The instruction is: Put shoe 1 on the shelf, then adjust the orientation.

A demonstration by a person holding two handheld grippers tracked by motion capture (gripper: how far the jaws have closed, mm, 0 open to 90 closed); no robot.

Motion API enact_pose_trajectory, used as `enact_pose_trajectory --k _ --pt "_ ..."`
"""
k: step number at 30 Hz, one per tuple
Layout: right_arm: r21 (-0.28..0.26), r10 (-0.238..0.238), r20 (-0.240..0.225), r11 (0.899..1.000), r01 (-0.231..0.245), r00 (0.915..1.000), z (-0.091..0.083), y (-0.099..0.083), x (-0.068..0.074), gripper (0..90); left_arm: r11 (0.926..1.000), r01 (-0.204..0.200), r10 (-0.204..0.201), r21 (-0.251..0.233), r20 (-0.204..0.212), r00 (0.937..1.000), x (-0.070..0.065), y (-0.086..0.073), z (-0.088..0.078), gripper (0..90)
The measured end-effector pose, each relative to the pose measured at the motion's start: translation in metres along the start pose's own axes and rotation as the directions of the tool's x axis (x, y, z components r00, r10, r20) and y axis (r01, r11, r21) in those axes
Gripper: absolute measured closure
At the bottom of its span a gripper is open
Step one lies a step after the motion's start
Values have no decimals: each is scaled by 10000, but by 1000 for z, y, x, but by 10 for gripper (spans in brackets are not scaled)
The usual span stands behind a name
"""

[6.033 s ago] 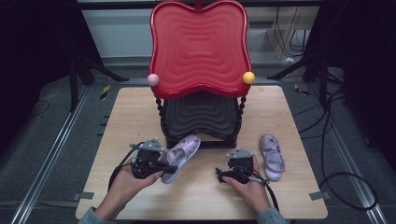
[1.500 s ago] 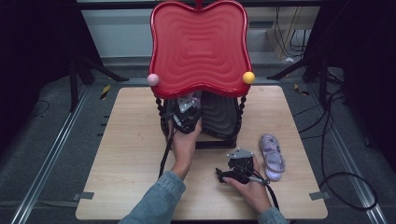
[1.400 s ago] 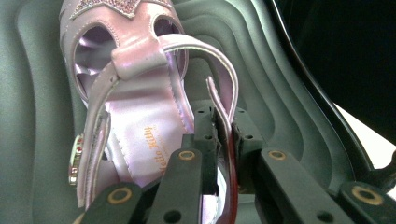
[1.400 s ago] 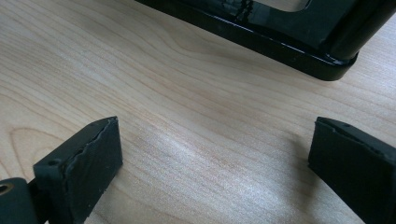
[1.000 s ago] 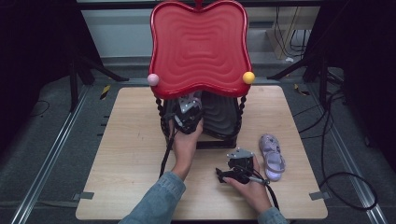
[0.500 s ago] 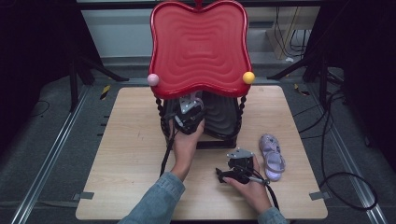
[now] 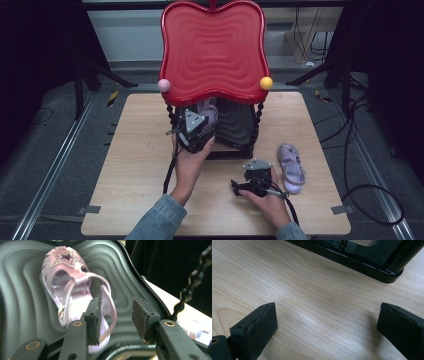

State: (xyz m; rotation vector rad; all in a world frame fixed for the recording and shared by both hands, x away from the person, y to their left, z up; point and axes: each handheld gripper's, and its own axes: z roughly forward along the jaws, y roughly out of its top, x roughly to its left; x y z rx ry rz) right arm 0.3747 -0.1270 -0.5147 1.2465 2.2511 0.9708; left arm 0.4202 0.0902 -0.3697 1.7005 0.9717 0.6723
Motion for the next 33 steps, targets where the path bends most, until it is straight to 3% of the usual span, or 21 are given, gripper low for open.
enact_pose_trajectory --k 6,11,19,25,27,30,31,33 --pt "-24 -29 28 10000 29 10000 0 0 0 31 9983 -479 471 324 245 9986 -2 -19 -28 525" --pt "-30 -15 25 10000 15 10000 0 0 0 31 9964 -669 650 523 367 9972 -2 -33 -41 469" --pt "-19 -10 24 10000 10 10000 0 0 0 31 9949 -565 535 834 384 9978 8 -50 -53 349" --pt "-14 6 16 10000 -6 10000 0 0 0 32 9922 -389 400 1183 -70 9992 28 -74 -69 246" --pt "-6 -116 -23 9999 116 9999 -1 0 -1 44 9918 -43 84 1276 -321 9995 41 -86 -74 199" --pt "-2 -92 90 10000 92 9999 -9 2 -2 150 9913 348 -241 1267 -850 9961 62 -100 -79 165" --pt "-2 -92 90 10000 92 9999 -9 2 -2 150 9913 348 -241 1267 -850 9961 62 -100 -79 162" --pt "-211 -160 310 9996 167 9994 -27 7 -3 246 9889 440 -310 1420 -924 9952 79 -108 -86 154"
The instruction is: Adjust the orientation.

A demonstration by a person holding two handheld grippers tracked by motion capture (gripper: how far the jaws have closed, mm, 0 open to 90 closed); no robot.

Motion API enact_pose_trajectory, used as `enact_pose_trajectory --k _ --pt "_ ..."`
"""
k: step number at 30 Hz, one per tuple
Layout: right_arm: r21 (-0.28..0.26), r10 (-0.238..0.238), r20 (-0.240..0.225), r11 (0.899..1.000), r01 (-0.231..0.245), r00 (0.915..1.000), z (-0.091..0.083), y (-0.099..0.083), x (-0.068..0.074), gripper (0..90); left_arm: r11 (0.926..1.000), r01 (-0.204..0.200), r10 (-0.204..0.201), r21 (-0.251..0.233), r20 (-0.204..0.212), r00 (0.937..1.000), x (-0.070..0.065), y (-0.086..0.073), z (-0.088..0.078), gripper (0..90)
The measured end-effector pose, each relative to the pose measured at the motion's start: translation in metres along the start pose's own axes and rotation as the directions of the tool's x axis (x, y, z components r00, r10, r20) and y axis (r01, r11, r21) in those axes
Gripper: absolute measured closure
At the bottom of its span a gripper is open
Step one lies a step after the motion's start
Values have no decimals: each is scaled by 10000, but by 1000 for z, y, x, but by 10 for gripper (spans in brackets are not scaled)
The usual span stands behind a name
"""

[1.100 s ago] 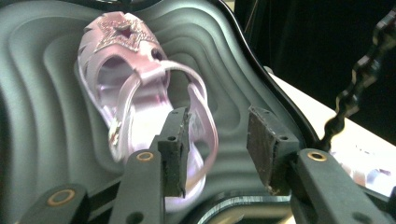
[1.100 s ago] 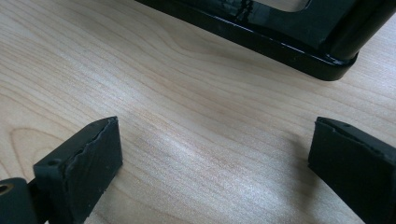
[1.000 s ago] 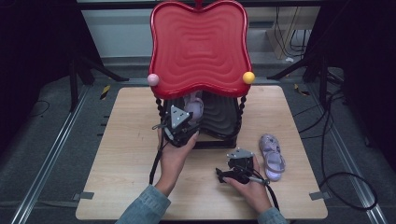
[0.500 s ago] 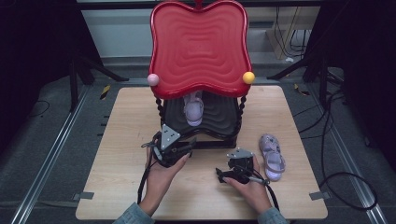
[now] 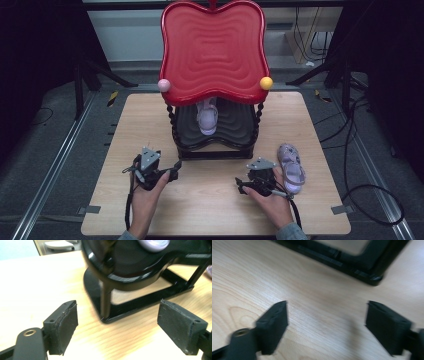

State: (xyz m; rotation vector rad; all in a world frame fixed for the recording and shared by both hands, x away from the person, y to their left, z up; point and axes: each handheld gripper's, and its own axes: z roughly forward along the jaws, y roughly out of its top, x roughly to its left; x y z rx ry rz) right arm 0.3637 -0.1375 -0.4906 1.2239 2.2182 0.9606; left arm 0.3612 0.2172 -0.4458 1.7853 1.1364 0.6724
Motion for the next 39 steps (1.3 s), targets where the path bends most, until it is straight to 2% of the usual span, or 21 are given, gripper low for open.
enact_pose_trajectory --k 3,4,5,6,9,11,12,16,19,21,27,29,31,33,35,39 --pt "-147 -15 285 9999 19 9996 -22 7 -8 328 9999 -150 148 -59 -233 9996 7 -5 -1 117" --pt "-168 -83 440 9998 90 9990 -36 12 -16 352 9998 -103 107 192 -206 9997 17 -11 0 104" --pt "-168 -83 440 9998 90 9990 -36 12 -16 352 9998 -103 107 192 -206 9997 17 -11 0 97" --pt "-76 -196 857 9998 203 9961 -55 18 -28 383 9995 54 -42 301 -391 9992 26 -18 0 98" --pt "205 -203 1443 9996 176 9893 -80 23 -53 416 9981 460 -431 403 -712 9965 37 -28 1 97" --pt "484 38 1690 9988 -122 9856 -94 25 -72 439 9945 820 -759 651 -902 9930 42 -32 7 98" --pt "678 132 1903 9973 -266 9816 -100 24 -83 456 9942 855 -793 653 -933 9925 42 -33 8 105" --pt "1288 535 2151 9882 -826 9751 -109 21 -112 500 9961 658 -569 595 -1395 9886 46 -34 5 107" --pt "1919 689 2061 9753 -1094 9761 -103 14 -125 518 9942 863 -760 636 -1494 9859 51 -37 4 107" --pt "2174 1044 1791 9656 -1428 9783 -97 9 -131 523 9933 940 -826 677 -1547 9845 52 -39 4 108" --pt "3026 1292 1404 9384 -1668 9816 -75 -5 -132 555 9938 791 -659 788 -1572 9854 52 -40 6 108" --pt "3347 1267 1502 9267 -1711 9805 -68 -9 -132 609 9933 786 -643 851 -1594 9851 52 -41 7 108" --pt "3596 1290 1412 9171 -1722 9815 -64 -12 -134 709 9934 778 -638 837 -1585 9853 52 -40 7 108" --pt "3623 1173 1400 9180 -1611 9832 -65 -12 -135 786 9935 738 -593 862 -1605 9853 52 -40 7 108" --pt "3630 908 1390 9218 -1360 9861 -69 -11 -135 805 9934 764 -617 856 -1628 9847 52 -41 7 109" --pt "3421 434 817 9371 -689 9957 -84 -10 -126 819 9940 739 -595 811 -1677 9840 52 -40 8 110"
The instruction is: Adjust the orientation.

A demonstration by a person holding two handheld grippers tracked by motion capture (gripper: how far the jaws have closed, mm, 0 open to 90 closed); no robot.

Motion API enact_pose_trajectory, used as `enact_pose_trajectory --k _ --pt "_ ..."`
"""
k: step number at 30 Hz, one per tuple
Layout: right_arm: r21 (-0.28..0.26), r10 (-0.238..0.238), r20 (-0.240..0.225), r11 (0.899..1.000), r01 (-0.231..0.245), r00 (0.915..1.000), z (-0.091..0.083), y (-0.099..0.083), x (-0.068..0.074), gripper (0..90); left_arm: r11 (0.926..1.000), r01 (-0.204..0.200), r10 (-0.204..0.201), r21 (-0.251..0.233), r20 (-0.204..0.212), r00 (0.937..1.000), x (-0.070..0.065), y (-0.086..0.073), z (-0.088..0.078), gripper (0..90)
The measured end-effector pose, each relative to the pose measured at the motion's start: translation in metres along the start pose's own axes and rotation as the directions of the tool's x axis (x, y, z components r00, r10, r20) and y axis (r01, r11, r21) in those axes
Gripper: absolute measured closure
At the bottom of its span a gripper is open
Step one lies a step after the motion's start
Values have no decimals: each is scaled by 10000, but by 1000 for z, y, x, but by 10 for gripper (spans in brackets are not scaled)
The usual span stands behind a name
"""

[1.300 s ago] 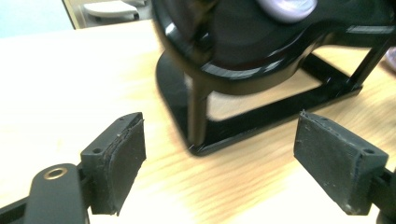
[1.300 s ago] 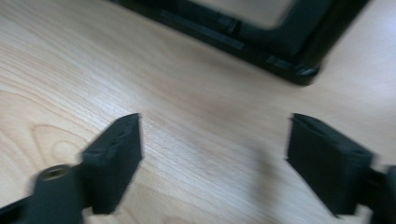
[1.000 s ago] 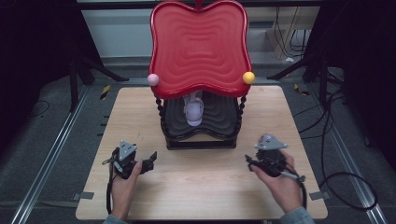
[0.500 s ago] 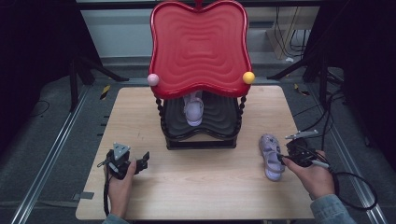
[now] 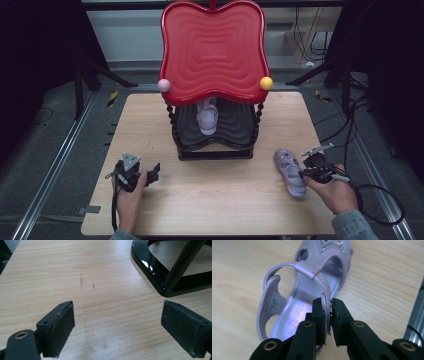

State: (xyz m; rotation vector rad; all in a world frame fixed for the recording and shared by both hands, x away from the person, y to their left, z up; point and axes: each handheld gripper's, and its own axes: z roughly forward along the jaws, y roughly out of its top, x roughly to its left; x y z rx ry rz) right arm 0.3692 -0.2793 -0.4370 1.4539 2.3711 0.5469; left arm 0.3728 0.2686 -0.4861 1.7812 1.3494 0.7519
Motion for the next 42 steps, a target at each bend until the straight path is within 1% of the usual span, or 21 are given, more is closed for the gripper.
enact_pose_trajectory --k 2,5,9,12,14,15,18,19,21,23,25,28,30,31,32,34,35,38,39,40,42 --pt "-176 -249 -410 9996 242 9988 -8 -3 8 821 10000 16 -16 4 -58 10000 1 0 0 110" --pt "-420 -1072 -1050 9938 1032 9887 -17 -3 30 823 10000 29 -29 14 -55 10000 1 0 0 112" --pt "-609 -2113 -1761 9772 2036 9614 -12 6 56 822 10000 82 -82 30 -85 9999 4 -1 0 112" --pt "-993 -2858 -2235 9578 2699 9319 -4 21 79 823 9999 119 -119 58 -70 9999 4 -2 1 114" --pt "-1213 -3187 -2348 9470 2976 9183 0 30 90 822 9999 79 -78 69 -67 9999 3 -1 1 114" --pt "-1357 -3505 -2363 9355 3264 9063 4 38 99 821 10000 45 -45 87 -18 10000 2 -1 2 114" --pt "-1357 -3878 -2401 9211 3648 8899 13 46 105 819 9998 139 -139 119 -43 9999 3 -2 1 114" --pt "-1201 -3931 -2390 9193 3747 8879 18 48 106 815 9998 171 -170 109 -43 9998 5 -2 1 114" --pt "-969 -3972 -2301 9177 3852 8884 22 48 104 807 9997 212 -211 104 -57 9998 6 -2 1 115" --pt "-771 -3738 -2364 9274 3661 8969 25 46 102 801 9997 201 -200 141 -57 9998 6 -2 2 117" --pt "-577 -3606 -2436 9321 3577 9004 27 45 102 773 9998 103 -102 187 -91 9999 3 -2 3 117" --pt "-431 -3442 -2267 9381 3437 9111 27 43 102 672 9998 108 -106 189 -105 9999 3 -2 3 116" --pt "-512 -3299 -2111 9438 3266 9201 21 42 101 606 9996 205 -203 203 -119 9997 6 -3 3 116" --pt "-512 -3299 -2111 9438 3266 9201 21 42 101 606 9996 205 -203 203 -119 9997 6 -3 3 115" --pt "-614 -3345 -1824 9424 3288 9246 9 41 101 560 9988 434 -431 223 -102 9990 9 -4 3 115" --pt "-634 -3362 -1661 9418 3302 9270 -3 40 102 554 9984 519 -517 224 -127 9986 11 -5 4 116" --pt "-694 -3371 -1628 9414 3300 9273 -9 39 103 558 9984 519 -517 224 -127 9986 11 -5 4 116" --pt "-754 -3474 -1846 9377 3392 9194 -21 34 110 576 9986 501 -497 175 -215 9985 12 -4 2 116" --pt "-736 -3501 -1975 9367 3423 9157 -22 32 114 580 9982 567 -564 184 -149 9983 13 -5 2 116" --pt "-629 -3618 -2022 9321 3566 9101 -21 30 117 584 9979 594 -590 256 -140 9982 13 -5 3 116" --pt "-438 -3682 -2147 9289 3677 9046 -18 28 123 586 9973 682 -679 262 -124 9976 15 -6 4 116"
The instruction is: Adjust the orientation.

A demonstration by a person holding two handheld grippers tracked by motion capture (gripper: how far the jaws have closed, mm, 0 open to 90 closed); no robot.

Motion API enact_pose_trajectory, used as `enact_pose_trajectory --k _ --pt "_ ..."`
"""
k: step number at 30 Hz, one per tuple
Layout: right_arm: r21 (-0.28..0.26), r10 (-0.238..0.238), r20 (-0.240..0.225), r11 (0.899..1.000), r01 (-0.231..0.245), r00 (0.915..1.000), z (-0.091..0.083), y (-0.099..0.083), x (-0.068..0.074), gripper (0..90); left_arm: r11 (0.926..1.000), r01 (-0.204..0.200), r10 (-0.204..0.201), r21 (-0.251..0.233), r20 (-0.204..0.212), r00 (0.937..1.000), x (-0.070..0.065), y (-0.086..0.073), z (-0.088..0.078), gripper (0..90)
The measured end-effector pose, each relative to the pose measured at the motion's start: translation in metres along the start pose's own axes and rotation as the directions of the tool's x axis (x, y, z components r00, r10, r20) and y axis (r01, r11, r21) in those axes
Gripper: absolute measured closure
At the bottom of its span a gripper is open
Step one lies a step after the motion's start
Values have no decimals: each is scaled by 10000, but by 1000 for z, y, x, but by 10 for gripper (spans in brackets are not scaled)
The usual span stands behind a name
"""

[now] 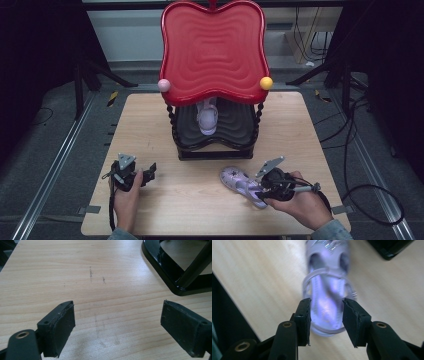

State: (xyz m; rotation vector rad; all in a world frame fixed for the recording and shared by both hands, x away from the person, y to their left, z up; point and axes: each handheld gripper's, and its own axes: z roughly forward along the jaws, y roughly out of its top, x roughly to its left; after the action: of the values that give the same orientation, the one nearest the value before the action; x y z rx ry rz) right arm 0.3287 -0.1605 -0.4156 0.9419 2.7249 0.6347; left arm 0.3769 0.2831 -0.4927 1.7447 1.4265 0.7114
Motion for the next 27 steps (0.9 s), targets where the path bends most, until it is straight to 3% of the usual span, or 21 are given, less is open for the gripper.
enact_pose_trajectory --k 8,10,14,21,27 --pt "272 -26 -568 9996 42 9984 26 5 13 653 9993 -385 384 25 44 9993 -6 2 2 116" --pt "414 -52 -725 9991 82 9974 32 7 14 682 9995 -324 324 57 68 9995 -6 1 2 115" --pt "890 -155 -618 9958 209 9980 43 10 15 754 9999 -167 167 37 30 9999 -2 0 1 116" --pt "1203 -76 -608 9926 149 9981 48 11 14 846 9998 -173 172 59 68 9998 -2 1 2 116" --pt "1203 -145 -750 9925 235 9971 50 12 13 841 9998 -176 176 20 38 9998 -2 1 1 116"
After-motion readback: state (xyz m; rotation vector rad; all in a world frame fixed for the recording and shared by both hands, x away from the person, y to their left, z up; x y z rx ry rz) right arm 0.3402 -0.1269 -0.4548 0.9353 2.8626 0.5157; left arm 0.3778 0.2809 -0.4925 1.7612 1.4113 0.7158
